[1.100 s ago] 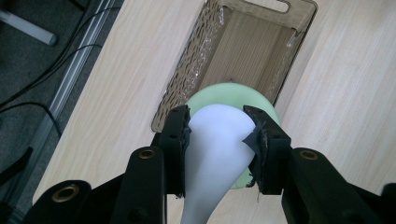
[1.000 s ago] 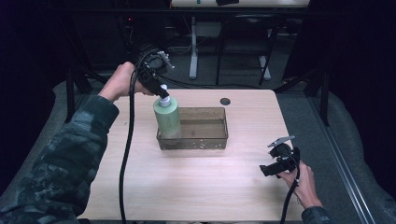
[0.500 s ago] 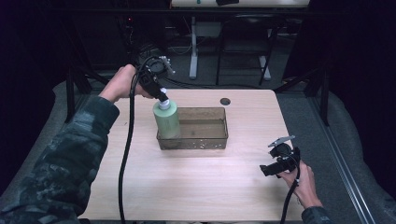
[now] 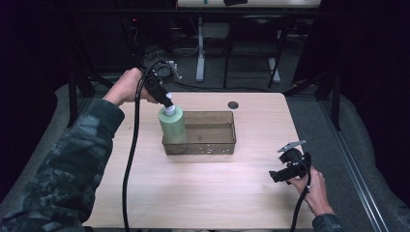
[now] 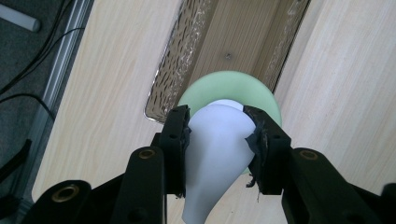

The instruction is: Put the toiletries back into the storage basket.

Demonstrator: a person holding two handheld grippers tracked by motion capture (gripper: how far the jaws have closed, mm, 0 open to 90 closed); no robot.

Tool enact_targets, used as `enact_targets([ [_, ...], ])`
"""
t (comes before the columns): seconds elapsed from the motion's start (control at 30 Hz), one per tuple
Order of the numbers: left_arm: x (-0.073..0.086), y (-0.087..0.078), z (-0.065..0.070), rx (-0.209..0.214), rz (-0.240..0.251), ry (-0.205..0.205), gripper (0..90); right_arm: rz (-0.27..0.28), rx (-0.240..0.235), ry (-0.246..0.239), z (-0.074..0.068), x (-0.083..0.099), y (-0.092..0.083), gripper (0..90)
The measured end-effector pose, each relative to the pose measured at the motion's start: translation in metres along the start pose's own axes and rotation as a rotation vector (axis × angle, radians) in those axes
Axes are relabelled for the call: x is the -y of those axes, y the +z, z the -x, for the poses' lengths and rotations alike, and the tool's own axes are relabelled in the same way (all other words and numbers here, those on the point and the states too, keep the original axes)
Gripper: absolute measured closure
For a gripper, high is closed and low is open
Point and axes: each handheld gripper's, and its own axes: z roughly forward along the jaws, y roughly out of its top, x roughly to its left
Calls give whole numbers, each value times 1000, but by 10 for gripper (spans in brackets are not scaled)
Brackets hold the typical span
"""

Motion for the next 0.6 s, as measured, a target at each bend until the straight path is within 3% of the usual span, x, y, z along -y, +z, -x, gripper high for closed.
enact_targets([
  [0.6,-1,4,0,11,-17,12,626,3,4,1,0,0,-1,0],
])
